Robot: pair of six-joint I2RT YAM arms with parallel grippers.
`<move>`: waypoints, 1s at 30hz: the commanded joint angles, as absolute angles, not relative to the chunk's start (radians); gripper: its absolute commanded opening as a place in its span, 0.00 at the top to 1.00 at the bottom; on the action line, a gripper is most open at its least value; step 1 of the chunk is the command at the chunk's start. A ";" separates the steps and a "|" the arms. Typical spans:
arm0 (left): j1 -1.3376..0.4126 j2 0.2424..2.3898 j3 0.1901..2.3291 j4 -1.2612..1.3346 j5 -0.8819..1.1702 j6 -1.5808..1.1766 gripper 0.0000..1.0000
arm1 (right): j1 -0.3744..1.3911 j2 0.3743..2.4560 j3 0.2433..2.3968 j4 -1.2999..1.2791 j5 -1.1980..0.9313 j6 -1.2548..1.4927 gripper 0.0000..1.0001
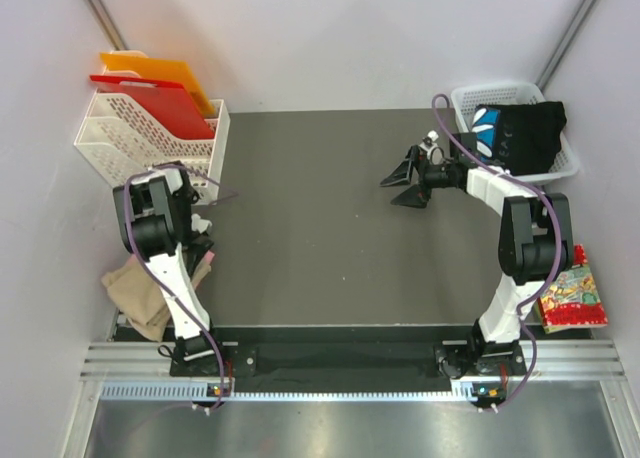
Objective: Fold and stack the t-shirts
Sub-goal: Neatly place the folded tshirt to the corner
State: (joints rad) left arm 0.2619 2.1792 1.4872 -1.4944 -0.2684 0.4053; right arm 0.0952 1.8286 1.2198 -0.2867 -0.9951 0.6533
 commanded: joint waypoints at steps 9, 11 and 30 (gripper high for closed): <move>0.241 1.905 1.708 -1.471 -0.006 0.457 0.01 | 0.086 1.818 1.296 -0.311 -0.999 0.604 0.15; 0.230 1.856 1.838 -1.480 -0.011 0.443 0.01 | 0.086 1.810 1.311 -0.357 -0.980 0.568 0.15; 0.092 1.753 1.930 -1.350 0.267 0.387 0.01 | 0.094 1.603 1.305 -0.584 -0.649 0.321 0.09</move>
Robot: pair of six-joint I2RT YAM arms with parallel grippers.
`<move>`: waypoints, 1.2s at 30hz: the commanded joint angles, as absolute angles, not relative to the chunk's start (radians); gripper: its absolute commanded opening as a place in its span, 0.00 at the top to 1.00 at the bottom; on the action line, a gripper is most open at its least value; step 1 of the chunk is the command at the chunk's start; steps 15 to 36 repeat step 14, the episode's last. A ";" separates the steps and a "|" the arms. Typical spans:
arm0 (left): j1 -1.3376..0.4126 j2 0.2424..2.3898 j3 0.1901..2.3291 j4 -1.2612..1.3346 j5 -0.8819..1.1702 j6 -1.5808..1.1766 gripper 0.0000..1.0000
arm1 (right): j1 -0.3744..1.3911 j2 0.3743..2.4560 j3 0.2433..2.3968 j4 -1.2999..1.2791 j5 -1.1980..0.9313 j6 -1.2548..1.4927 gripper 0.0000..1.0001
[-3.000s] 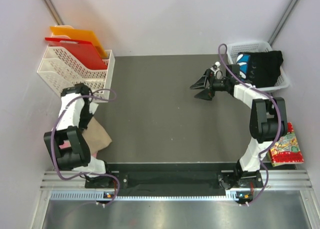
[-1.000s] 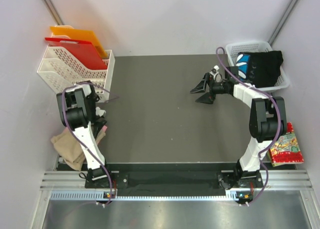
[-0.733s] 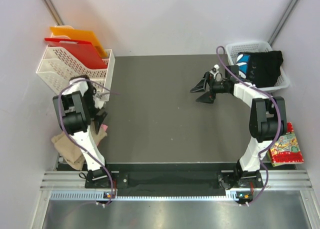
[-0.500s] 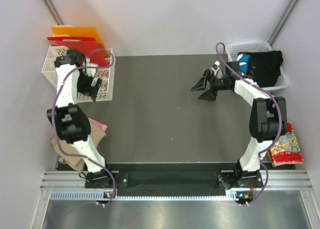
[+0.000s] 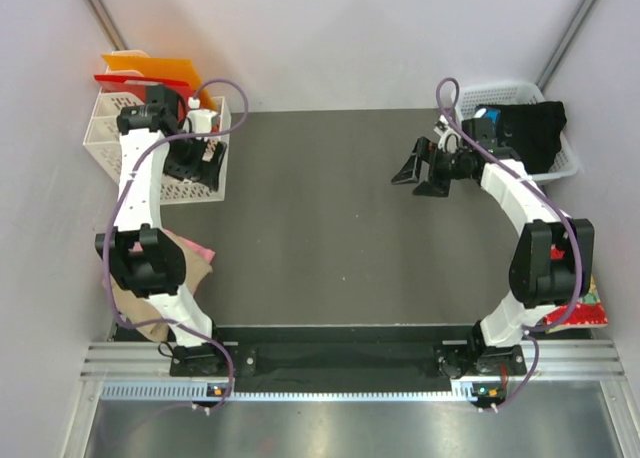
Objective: Fold and stack the t-shirts
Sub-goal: Neatly place the folded tshirt to the corner
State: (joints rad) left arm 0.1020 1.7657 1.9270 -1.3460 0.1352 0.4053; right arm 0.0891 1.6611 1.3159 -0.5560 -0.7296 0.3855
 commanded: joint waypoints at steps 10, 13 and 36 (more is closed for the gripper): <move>0.005 1.795 1.934 -1.302 0.376 0.314 0.01 | 0.101 1.565 1.331 -0.632 -0.604 0.287 0.07; 0.005 1.778 1.895 -1.257 0.390 0.290 0.01 | 0.101 1.555 1.336 -0.643 -0.600 0.287 0.07; 0.005 1.773 1.884 -1.240 0.393 0.276 0.01 | 0.101 1.554 1.338 -0.646 -0.600 0.285 0.07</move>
